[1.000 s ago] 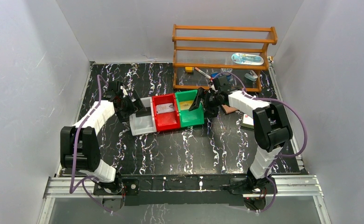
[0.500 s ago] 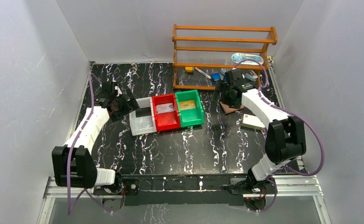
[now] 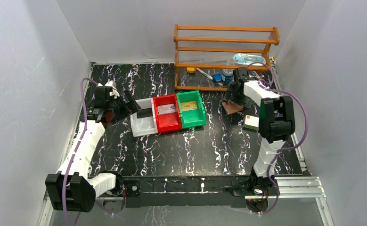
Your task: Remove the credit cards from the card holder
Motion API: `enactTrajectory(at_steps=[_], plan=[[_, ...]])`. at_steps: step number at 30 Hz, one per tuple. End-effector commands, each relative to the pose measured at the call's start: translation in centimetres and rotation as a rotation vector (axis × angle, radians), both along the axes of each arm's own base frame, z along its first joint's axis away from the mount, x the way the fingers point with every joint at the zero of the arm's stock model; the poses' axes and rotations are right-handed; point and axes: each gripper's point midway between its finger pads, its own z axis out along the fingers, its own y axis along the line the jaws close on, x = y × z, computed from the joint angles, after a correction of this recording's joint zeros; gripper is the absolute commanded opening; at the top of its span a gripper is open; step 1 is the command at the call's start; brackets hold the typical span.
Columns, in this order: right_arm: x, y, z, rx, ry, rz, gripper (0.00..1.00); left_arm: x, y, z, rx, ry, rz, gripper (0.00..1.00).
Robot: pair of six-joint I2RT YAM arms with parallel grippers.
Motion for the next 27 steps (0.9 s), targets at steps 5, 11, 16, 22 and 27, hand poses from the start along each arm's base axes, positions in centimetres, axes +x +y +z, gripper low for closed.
enactTrajectory(at_steps=[5, 11, 16, 22, 27], plan=[[-1.0, 2.1, -2.2, 0.06, 0.042, 0.012, 0.9, -0.7, -0.6, 1.2, -0.02, -0.044, -0.054, 0.98], [-5.3, 4.4, -3.2, 0.081, 0.065, 0.103, 0.79, -0.7, -1.2, 1.9, -0.038, -0.066, -0.094, 0.98], [-9.4, 5.9, -3.6, 0.087, 0.103, 0.149, 0.71, -0.7, -1.5, 2.2, -0.038, -0.073, -0.127, 0.98], [-12.9, 6.8, -0.1, 0.105, 0.043, 0.205, 0.7, -1.2, -1.9, 2.9, -0.049, -0.095, -0.157, 0.98], [-14.1, 7.4, 3.7, 0.166, -0.046, 0.237, 0.81, -1.5, -1.9, 3.3, -0.047, -0.114, -0.166, 0.98]])
